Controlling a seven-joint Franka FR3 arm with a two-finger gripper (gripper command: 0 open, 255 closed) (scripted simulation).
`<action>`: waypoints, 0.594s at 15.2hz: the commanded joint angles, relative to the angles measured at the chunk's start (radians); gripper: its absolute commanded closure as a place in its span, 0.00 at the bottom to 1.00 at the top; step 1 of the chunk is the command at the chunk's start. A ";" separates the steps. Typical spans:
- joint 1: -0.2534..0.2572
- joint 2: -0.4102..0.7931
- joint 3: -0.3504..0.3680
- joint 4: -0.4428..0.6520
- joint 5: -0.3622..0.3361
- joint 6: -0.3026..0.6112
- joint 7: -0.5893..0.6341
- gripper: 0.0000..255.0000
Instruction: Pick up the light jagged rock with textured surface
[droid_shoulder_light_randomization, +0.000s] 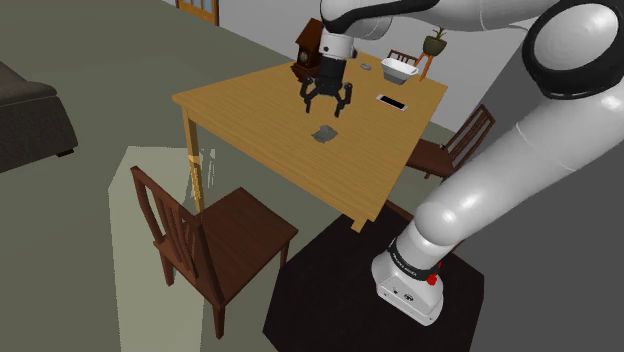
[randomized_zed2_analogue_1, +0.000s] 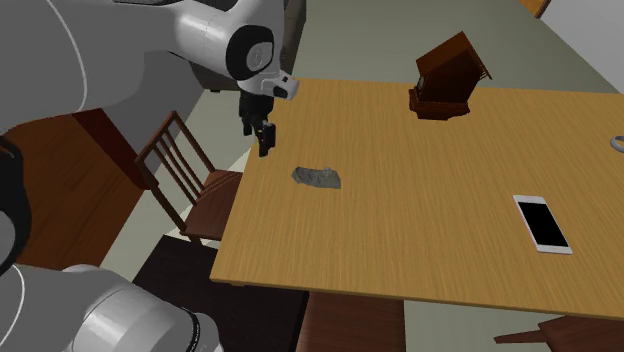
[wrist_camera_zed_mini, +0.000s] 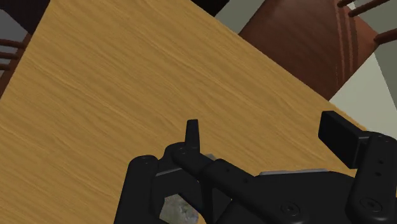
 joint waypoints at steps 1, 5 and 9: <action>-0.019 0.074 -0.013 0.039 0.010 0.026 0.058 0.00; -0.055 0.194 -0.047 0.096 0.034 0.072 0.159 0.00; -0.091 0.304 -0.084 0.147 0.066 0.114 0.252 0.00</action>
